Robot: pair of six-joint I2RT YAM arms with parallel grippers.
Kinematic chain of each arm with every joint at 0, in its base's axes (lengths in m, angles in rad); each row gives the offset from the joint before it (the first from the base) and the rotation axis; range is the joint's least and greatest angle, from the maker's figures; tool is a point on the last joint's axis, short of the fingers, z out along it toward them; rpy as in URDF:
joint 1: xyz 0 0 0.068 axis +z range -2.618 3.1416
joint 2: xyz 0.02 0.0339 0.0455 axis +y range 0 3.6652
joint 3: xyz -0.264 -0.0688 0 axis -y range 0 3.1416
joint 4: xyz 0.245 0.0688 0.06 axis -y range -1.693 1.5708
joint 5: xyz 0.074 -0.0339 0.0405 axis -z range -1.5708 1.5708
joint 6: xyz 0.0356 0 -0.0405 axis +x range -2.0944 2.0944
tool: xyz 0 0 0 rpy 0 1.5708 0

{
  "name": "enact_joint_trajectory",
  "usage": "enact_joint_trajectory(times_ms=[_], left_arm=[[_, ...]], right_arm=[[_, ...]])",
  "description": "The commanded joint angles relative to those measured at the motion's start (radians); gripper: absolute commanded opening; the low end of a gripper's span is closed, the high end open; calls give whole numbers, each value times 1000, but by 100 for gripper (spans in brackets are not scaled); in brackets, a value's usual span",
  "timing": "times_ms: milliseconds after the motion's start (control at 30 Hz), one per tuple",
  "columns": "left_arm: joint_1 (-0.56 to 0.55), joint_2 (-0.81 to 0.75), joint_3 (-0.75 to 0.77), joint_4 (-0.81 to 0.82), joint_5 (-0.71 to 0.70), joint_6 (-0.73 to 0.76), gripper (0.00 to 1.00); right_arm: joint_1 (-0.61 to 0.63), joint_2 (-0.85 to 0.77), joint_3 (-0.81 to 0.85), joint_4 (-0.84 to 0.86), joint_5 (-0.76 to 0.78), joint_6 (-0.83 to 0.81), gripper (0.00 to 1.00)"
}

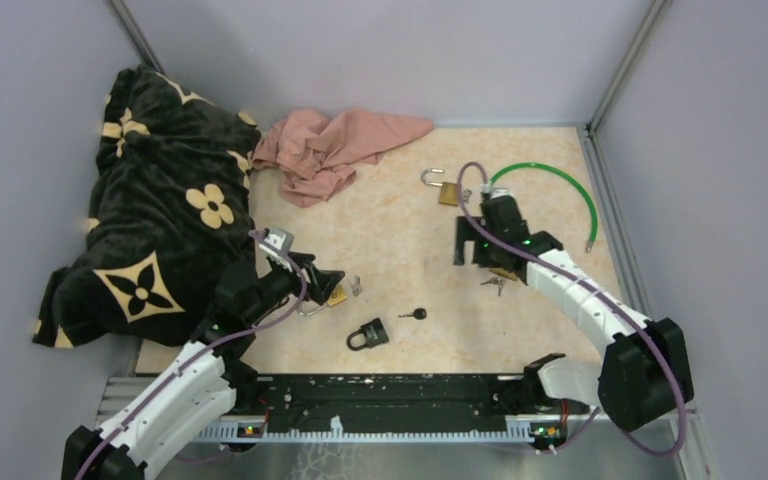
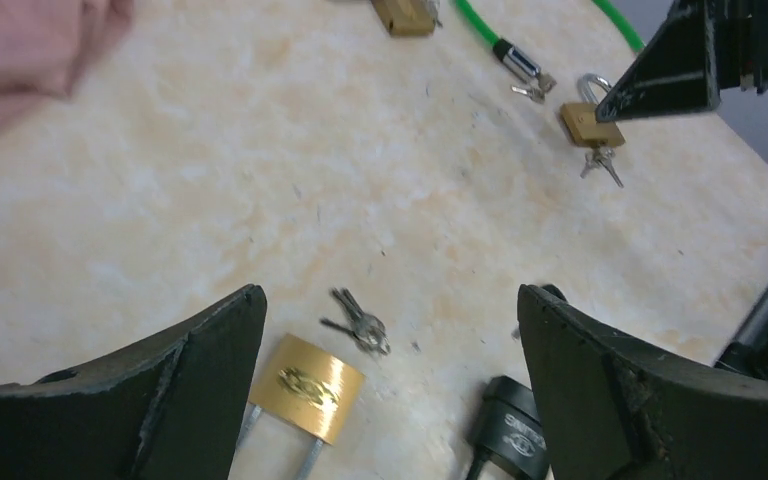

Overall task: Lock with the key
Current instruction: Pick up the lock from the center of the board.

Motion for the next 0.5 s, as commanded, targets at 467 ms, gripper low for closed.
enact_joint_trajectory(times_ms=[467], left_arm=[[1,-149,67,-235,334,955,99]], right_arm=[[-355,221,-80,139,175,-9,89]])
